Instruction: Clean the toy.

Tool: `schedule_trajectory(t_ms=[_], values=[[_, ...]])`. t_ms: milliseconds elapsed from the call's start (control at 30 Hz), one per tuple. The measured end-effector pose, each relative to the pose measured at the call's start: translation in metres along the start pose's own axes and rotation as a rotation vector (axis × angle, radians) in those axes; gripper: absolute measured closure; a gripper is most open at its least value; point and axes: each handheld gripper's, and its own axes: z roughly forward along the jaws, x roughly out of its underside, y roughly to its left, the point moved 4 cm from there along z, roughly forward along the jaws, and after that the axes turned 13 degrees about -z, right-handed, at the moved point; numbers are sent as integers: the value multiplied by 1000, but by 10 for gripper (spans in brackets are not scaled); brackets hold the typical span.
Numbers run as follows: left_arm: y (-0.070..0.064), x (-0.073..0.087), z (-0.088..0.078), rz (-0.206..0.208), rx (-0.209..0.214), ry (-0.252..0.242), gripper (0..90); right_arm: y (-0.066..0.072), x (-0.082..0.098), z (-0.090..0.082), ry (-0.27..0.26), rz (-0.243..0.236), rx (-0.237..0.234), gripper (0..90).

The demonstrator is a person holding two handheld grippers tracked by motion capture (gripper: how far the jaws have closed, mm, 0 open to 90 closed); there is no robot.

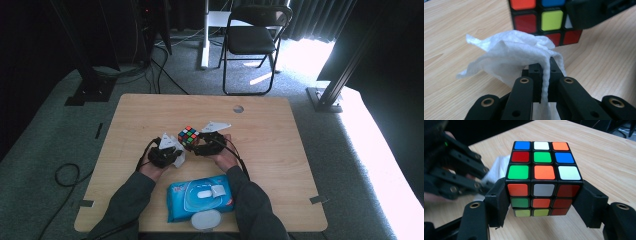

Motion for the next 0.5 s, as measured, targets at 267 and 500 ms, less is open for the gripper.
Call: schedule_trajectory(t_ms=[267,500], values=[[-10,-1,7,24,9,5,863,3,-4,1,-32,26,-38,344],[-15,-6,9,52,11,4,863,1,-7,-1,-49,38,-45,344]])
